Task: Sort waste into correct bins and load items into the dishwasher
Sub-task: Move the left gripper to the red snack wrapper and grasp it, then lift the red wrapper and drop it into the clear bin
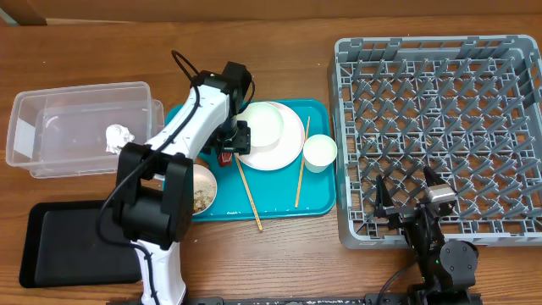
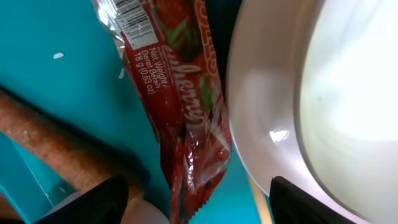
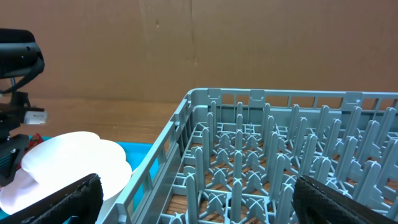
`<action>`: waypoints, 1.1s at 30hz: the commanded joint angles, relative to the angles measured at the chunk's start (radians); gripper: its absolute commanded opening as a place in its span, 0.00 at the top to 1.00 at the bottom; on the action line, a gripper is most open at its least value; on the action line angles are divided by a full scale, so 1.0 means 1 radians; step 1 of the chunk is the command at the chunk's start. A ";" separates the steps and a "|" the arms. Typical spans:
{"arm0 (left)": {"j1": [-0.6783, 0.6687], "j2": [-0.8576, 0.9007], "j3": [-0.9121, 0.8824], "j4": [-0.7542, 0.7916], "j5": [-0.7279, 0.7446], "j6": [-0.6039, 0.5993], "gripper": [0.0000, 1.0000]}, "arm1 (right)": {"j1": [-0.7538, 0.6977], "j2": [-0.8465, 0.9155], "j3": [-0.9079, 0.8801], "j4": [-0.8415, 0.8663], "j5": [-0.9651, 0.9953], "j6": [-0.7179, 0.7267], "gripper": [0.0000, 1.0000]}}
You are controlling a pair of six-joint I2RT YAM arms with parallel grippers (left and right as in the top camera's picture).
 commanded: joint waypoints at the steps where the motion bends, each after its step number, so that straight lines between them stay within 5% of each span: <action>1: 0.010 0.032 -0.006 0.008 -0.020 0.077 0.27 | -0.004 -0.012 -0.011 0.005 -0.004 -0.003 0.00; 8: 0.028 0.035 -0.006 0.033 0.002 0.116 0.49 | -0.004 -0.012 -0.011 0.005 -0.004 -0.003 0.00; 33: 0.144 0.026 0.043 0.009 0.198 0.278 0.45 | -0.004 -0.012 -0.011 0.005 -0.004 -0.003 0.00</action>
